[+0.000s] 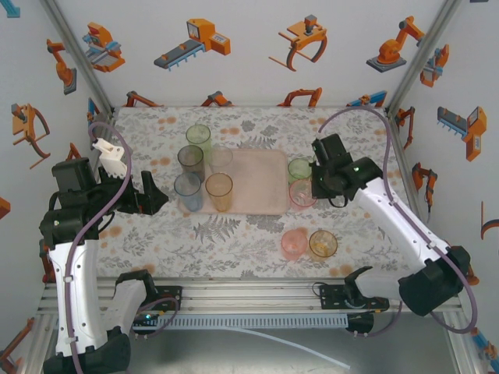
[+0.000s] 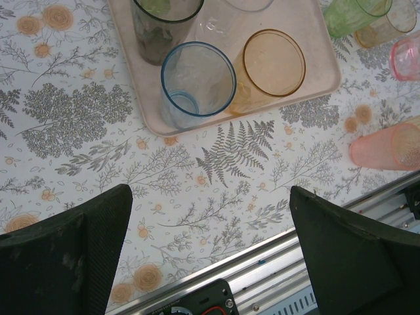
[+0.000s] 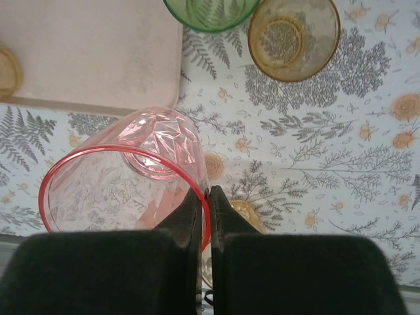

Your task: Place the glasses into the tray

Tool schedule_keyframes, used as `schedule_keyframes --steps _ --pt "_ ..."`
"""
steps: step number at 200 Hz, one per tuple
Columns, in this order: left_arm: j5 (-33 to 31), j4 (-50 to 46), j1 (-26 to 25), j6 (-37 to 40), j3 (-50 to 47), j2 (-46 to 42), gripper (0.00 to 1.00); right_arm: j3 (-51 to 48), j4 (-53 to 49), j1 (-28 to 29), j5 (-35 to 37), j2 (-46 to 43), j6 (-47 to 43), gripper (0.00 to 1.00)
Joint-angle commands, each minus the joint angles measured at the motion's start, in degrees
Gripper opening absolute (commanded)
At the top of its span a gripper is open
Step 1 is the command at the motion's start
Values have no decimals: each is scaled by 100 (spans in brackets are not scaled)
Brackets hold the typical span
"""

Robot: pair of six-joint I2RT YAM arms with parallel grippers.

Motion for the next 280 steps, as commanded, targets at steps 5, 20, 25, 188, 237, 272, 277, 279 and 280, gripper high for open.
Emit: schedule_keyframes --steps 5,20,25,188,237,272,277,279,280 --pt "94 24 -28 -23 100 60 97 740 -103 -34 19 516 -303 5" --pt "113 22 -30 -7 105 89 97 1080 -48 -39 -4 844 -372 5" --pt "108 19 -33 -3 109 103 97 1245 -19 -41 9 1001 -409 5" --pt "85 191 -57 14 375 980 98 6096 104 -186 -1008 5839 -544 5" --pt "125 187 -61 -39 434 1119 98 6773 234 -188 -1283 6462 -394 5" --pt "127 190 -61 -44 421 1145 98 6815 354 -188 -1393 6610 -339 5" --pt "141 192 -61 -52 423 1155 98 6817 373 -185 -1403 6628 -319 5" --pt "139 193 -55 -47 423 1156 98 6816 383 -183 -1403 6638 -311 5" --pt "139 189 -58 -51 424 1159 98 6818 389 -186 -1404 6641 -307 5"
